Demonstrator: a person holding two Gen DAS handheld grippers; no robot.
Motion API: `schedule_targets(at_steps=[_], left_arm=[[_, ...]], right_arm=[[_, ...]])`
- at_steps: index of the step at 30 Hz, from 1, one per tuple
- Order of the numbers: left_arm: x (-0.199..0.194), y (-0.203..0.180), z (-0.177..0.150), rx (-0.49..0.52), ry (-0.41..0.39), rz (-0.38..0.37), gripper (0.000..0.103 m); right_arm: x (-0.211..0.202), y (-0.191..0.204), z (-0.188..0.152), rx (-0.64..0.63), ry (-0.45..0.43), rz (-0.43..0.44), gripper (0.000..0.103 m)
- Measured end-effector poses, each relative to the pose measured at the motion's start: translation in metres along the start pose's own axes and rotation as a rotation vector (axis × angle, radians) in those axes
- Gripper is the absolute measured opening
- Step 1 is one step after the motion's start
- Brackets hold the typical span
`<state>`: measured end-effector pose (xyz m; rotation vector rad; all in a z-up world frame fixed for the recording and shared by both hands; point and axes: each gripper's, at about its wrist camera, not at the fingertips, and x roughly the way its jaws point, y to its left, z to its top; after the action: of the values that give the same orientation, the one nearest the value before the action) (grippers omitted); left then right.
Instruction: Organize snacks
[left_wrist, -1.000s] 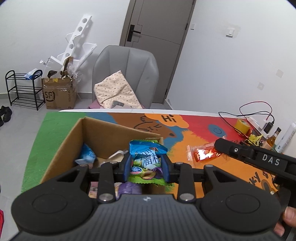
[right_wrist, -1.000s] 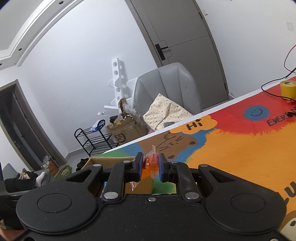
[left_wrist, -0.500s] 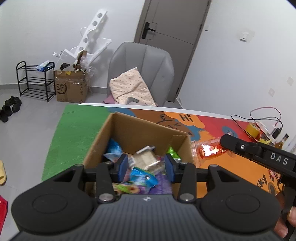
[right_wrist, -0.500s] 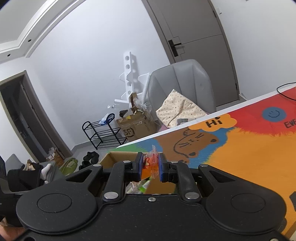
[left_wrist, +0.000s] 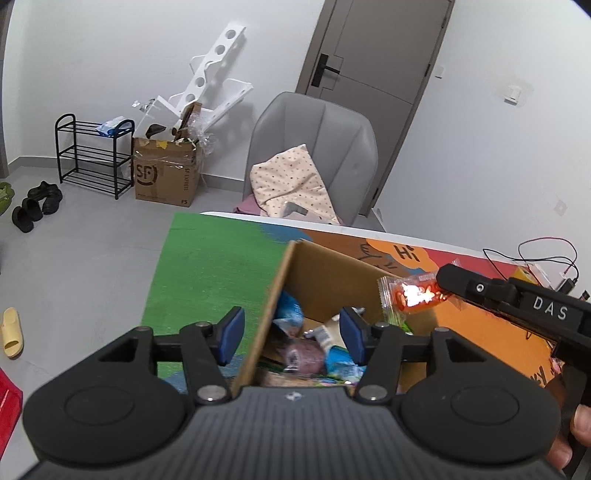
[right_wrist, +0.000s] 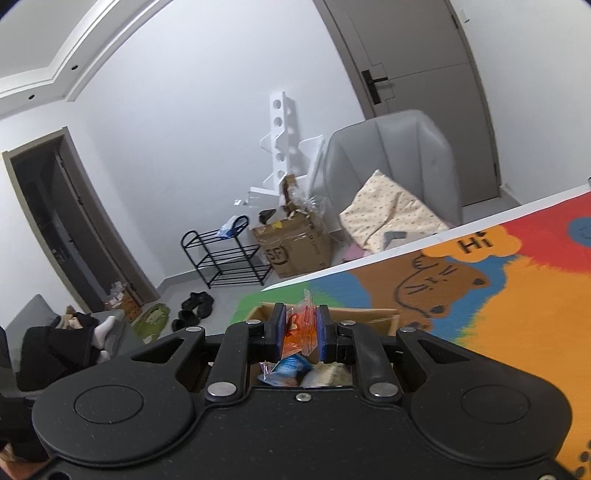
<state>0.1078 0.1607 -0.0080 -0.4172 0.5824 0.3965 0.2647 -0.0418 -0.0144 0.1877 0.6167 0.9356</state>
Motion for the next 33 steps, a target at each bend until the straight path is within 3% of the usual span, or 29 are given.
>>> schedule_targets(at_steps=[1, 6, 10, 18, 21, 33], left_arm=[[0.0, 0.003, 0.001, -0.004, -0.001, 0.001, 0.056], [0.002, 0.013, 0.003, -0.022, 0.004, 0.003, 0.058], [0.003, 0.016, 0.002, -0.033, -0.003, 0.004, 0.078], [-0.001, 0.006, -0.003, -0.013, -0.005, -0.007, 0.083], [-0.005, -0.003, -0.008, 0.012, -0.003, -0.013, 0.085], [-0.019, -0.035, -0.028, 0.103, 0.028, -0.029, 0.09]], right_arm=[[0.003, 0.001, 0.0, 0.004, 0.011, 0.003, 0.027], [0.002, 0.0, -0.006, -0.004, 0.027, -0.018, 0.031], [-0.008, -0.005, -0.009, 0.01, 0.025, -0.053, 0.038], [-0.031, -0.015, -0.016, 0.024, 0.006, -0.079, 0.051], [-0.039, -0.018, -0.017, 0.029, 0.0, -0.089, 0.062], [-0.079, -0.031, -0.027, 0.033, -0.033, -0.131, 0.085]])
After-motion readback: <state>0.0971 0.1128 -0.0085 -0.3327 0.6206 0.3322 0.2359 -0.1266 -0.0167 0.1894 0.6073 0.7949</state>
